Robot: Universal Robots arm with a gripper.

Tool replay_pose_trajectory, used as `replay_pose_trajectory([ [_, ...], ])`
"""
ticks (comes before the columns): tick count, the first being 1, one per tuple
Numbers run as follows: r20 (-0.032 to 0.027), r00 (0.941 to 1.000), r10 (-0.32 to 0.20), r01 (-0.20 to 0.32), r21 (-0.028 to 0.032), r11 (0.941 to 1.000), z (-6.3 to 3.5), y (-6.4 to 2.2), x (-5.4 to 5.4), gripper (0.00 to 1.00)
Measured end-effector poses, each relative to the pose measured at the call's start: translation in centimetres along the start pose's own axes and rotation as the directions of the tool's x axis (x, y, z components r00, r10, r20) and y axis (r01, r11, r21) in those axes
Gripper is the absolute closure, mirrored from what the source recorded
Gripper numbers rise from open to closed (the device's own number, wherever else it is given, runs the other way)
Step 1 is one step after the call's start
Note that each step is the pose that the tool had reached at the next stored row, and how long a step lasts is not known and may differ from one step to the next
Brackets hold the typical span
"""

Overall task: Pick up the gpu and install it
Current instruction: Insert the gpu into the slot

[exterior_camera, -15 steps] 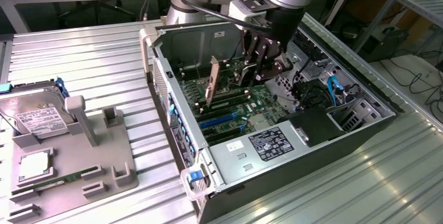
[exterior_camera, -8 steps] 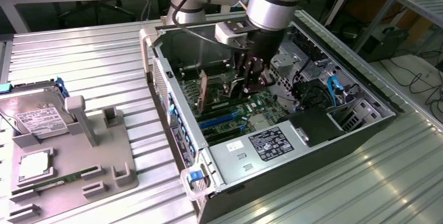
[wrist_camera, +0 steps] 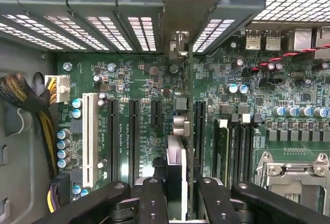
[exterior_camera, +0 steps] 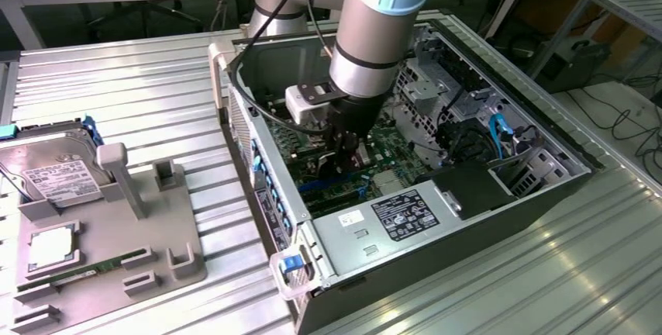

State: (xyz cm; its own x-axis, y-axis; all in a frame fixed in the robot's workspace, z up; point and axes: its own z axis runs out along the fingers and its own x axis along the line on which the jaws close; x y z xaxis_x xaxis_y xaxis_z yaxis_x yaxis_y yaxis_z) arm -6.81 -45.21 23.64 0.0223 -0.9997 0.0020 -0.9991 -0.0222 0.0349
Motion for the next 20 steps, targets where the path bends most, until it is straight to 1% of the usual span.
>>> replay_pose_trajectory([
  [1,0.0025,1.0,0.0,0.0,-0.0111,0.9999,0.07,-0.01,0.0,0.72],
  [8,0.0024,1.0,0.0,0.0,-0.0115,0.9999,0.23,-0.01,0.0,0.72],
  [11,0.0017,1.0,0.0,0.0,-0.014,0.9999,0.5,-0.02,0.01,0.72],
  [14,0.0027,1.0,0.0,0.0,-0.0163,0.9999,0.72,-0.03,0.0,0.72],
  [18,0.0037,1.0,0.0,0.0,-0.0161,0.9999,0.59,-0.02,-0.01,0.72],
  [19,0.0049,1.0,0.0,0.0,-0.0154,0.9999,0.42,-0.02,-0.02,0.72],
  [20,0.0045,1.0,0.0,0.0,-0.0156,0.9999,0.27,-0.02,-0.02,0.72],
])
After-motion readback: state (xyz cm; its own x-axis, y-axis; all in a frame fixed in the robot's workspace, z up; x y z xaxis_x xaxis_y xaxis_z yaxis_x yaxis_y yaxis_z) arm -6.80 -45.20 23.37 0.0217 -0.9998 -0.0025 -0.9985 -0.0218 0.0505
